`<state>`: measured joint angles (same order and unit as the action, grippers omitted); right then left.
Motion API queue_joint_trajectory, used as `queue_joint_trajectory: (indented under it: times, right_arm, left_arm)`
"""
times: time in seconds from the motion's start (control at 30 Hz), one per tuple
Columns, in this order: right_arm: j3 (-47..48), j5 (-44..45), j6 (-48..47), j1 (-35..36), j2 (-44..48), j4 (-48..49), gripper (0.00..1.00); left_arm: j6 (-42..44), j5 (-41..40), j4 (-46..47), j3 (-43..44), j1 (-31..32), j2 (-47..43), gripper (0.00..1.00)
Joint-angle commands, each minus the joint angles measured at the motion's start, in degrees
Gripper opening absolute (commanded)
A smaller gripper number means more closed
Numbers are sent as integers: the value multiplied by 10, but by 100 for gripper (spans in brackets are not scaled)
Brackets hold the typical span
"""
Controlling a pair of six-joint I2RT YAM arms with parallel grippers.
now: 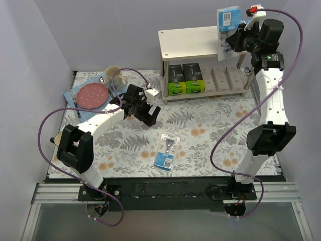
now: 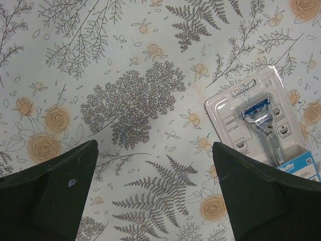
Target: Place and organize the shaving razors onto the shelf
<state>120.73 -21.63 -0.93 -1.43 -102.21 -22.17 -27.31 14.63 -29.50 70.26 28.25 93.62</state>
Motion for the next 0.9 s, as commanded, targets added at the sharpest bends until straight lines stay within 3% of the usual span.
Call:
queue_joint_trajectory:
  times: [0.0, 0.5, 0.87]
  right_arm:
    - [29, 38, 67, 0, -32, 15, 1]
    - [70, 57, 90, 46, -120, 35, 1]
    - [89, 133, 109, 76, -167, 39, 1]
  left_arm:
    - [2, 0, 10, 2, 2, -34, 98]
    - [1, 3, 10, -14, 2, -38, 98]
    - [2, 3, 11, -16, 2, -33, 98]
